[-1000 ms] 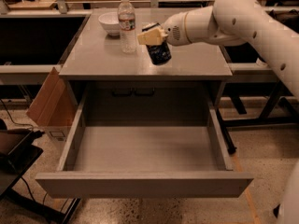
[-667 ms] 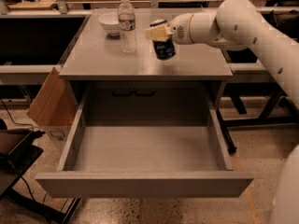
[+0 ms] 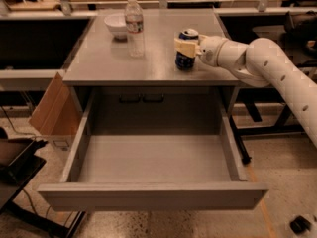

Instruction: Pick pepsi can from top drawer and place on counter

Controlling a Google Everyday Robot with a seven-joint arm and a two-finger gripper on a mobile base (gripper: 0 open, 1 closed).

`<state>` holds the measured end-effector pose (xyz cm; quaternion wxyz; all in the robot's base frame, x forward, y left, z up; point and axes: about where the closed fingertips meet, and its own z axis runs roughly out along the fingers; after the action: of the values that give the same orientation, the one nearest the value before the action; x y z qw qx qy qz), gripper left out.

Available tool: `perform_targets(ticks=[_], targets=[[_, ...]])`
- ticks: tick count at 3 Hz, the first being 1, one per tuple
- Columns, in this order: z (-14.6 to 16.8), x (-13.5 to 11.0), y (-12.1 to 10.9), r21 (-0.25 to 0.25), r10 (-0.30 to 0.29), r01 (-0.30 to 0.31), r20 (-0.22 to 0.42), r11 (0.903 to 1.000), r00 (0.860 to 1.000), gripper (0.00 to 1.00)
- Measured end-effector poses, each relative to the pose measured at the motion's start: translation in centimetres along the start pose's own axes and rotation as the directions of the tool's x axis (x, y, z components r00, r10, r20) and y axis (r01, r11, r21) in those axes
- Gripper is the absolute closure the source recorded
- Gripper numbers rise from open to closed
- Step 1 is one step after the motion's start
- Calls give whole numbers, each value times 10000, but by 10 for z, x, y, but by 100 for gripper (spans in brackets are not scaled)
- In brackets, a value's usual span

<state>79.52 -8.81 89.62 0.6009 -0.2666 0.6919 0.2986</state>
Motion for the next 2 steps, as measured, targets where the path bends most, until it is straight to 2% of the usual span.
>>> perform_targets(ticks=[1, 2], targets=[[0, -4, 0, 0, 0, 0, 0, 10000, 10000, 86], [0, -4, 0, -1, 0, 0, 0, 10000, 10000, 62]])
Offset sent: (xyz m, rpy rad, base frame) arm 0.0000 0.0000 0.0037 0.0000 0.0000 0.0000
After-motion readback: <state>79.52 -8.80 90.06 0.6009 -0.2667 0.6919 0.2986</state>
